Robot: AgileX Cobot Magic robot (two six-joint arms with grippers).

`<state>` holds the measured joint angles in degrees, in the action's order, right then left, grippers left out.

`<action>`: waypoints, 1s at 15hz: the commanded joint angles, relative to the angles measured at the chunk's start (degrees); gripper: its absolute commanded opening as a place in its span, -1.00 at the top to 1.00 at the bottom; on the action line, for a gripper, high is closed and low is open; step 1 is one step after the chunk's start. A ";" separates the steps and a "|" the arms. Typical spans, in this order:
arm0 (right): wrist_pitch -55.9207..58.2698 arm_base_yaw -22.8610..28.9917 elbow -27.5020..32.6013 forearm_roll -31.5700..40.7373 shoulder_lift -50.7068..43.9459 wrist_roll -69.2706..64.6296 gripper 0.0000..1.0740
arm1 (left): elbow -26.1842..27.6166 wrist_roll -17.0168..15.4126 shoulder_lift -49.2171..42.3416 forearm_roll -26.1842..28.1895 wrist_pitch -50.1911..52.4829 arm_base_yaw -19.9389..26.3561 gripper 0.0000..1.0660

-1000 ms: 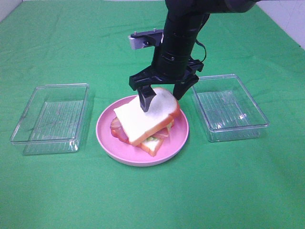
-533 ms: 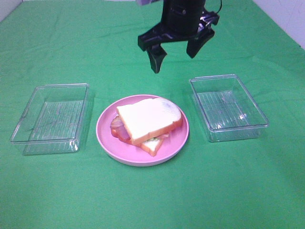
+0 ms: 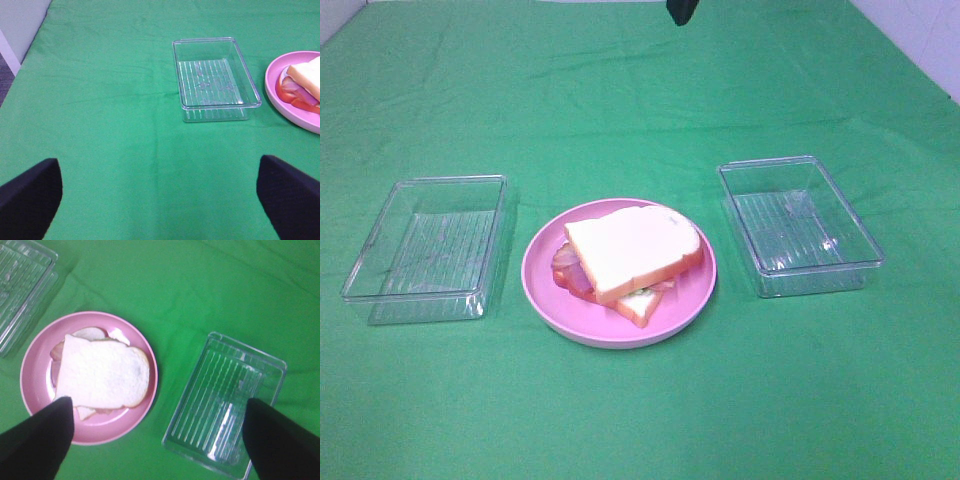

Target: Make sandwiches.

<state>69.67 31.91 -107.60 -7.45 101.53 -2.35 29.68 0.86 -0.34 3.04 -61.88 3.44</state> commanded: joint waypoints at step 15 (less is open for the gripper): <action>6.47 -18.05 73.28 1.20 -60.10 -8.37 -0.63 | -0.06 0.00 -0.80 0.34 0.17 0.11 -0.89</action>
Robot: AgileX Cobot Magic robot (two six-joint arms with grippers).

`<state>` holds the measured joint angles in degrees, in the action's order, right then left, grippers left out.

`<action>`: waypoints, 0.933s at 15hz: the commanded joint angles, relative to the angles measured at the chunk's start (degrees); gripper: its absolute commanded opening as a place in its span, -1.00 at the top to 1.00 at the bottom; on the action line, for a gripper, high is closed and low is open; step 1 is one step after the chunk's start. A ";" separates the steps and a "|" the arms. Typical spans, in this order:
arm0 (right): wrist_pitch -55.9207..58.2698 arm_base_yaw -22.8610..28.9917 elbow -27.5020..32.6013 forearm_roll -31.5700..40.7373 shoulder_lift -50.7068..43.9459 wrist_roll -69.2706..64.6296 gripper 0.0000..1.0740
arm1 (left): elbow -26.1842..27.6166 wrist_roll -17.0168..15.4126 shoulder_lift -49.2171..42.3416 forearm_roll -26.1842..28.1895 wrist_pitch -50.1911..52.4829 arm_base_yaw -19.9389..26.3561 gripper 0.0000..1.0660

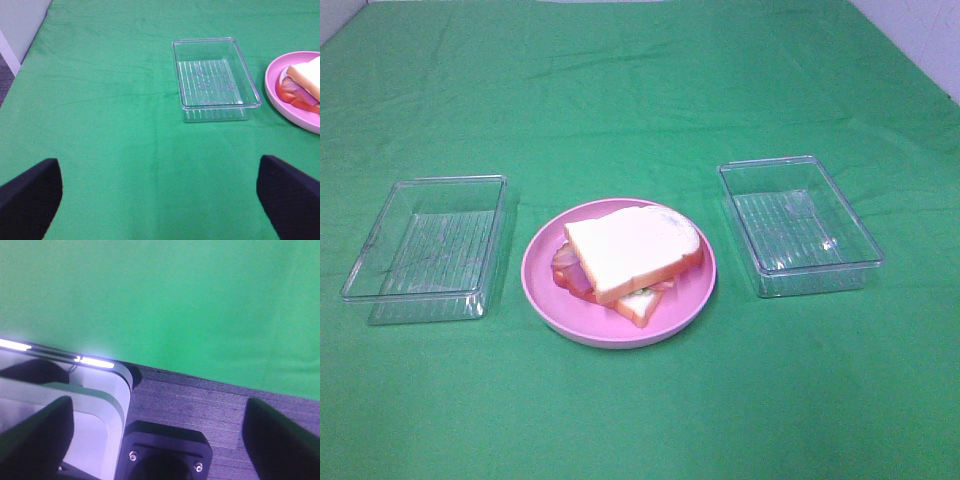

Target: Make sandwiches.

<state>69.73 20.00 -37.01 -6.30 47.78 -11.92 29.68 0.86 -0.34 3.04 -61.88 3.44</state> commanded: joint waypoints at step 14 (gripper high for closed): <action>-6.70 -16.79 10.94 7.68 -49.96 13.12 -0.63 | -0.06 0.00 -0.80 0.29 0.17 0.11 -0.89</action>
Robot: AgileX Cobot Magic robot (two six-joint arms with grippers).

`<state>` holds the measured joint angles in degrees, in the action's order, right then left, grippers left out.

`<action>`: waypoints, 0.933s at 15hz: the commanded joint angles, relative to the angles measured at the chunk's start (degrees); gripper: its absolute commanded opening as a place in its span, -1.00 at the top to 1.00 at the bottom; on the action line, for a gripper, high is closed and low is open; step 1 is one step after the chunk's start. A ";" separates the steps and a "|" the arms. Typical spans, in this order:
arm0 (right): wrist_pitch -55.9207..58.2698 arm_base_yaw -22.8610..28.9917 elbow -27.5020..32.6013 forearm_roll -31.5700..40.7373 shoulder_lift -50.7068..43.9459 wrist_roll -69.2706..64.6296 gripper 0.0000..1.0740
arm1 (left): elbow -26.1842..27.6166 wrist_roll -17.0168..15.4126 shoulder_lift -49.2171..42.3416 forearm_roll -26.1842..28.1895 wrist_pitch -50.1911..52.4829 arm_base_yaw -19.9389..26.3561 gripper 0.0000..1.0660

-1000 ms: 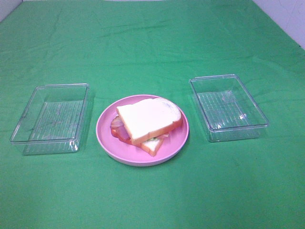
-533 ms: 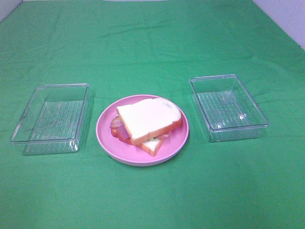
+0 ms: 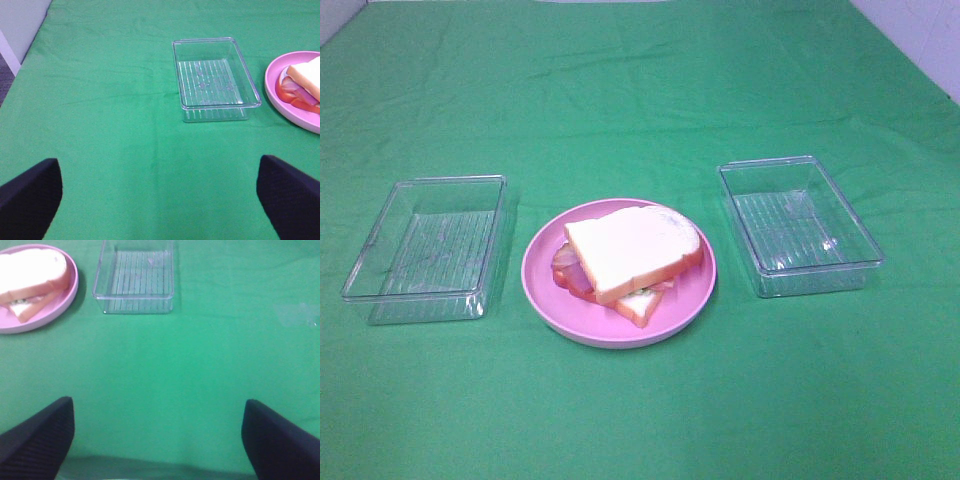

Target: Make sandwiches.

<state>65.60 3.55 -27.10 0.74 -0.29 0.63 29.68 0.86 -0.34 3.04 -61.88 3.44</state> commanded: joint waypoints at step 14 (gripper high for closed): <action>-2.58 -0.29 1.09 0.63 -1.89 0.57 -0.63 | -0.06 -0.06 -0.52 0.29 0.17 0.11 -0.89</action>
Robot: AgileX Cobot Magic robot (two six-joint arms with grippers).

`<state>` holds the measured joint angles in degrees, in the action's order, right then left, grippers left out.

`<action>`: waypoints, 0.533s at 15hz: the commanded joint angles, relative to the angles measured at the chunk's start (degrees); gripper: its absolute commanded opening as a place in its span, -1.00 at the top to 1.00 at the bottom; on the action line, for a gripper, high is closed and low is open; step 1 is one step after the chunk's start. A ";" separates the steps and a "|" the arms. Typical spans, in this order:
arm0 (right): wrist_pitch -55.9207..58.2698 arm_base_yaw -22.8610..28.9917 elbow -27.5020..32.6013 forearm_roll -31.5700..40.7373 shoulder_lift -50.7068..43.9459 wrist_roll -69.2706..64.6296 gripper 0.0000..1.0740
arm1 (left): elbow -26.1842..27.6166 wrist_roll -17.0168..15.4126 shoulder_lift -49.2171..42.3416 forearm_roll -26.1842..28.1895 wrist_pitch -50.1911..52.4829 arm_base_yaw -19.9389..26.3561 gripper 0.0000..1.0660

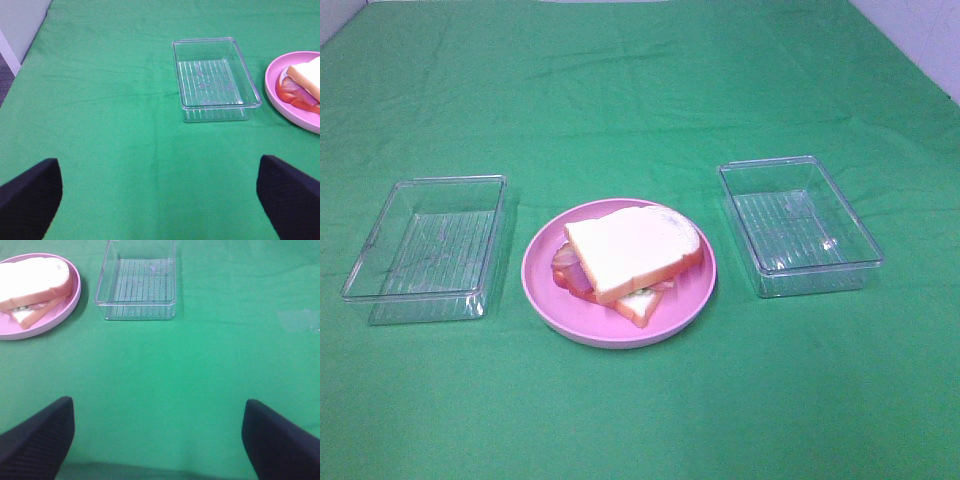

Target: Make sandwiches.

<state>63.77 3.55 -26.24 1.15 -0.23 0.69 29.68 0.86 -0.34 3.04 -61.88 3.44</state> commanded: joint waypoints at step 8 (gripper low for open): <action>-0.74 -0.29 0.23 0.23 -1.95 0.52 -0.63 | -0.06 -0.06 -0.52 0.29 0.17 0.11 -0.89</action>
<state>63.77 3.55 -26.24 1.26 -0.23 0.69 29.68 0.86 -0.34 3.04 -61.88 3.44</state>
